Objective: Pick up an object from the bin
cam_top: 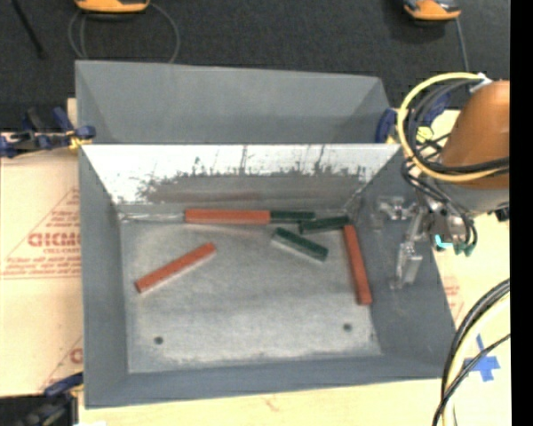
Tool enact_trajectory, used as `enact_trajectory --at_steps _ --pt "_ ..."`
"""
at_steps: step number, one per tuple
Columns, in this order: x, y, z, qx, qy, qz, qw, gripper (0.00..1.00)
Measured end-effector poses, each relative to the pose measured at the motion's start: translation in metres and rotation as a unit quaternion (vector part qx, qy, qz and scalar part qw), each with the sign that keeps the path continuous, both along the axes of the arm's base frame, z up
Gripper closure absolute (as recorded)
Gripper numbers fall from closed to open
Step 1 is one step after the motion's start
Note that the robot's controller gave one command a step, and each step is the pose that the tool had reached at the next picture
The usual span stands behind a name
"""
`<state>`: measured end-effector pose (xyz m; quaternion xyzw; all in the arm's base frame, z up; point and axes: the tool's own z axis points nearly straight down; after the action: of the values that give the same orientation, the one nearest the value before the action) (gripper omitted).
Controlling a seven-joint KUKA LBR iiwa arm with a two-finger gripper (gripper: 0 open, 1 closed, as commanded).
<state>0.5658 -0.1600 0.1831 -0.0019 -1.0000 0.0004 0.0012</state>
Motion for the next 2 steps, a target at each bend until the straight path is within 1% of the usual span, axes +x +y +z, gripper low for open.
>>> enact_trajectory --at_steps 1,2 --pt "0.051 -0.003 -0.113 0.0 -0.0037 0.072 0.9974 0.0" --pt "0.087 0.069 -0.108 0.0 -0.0055 0.038 0.9993 0.0"
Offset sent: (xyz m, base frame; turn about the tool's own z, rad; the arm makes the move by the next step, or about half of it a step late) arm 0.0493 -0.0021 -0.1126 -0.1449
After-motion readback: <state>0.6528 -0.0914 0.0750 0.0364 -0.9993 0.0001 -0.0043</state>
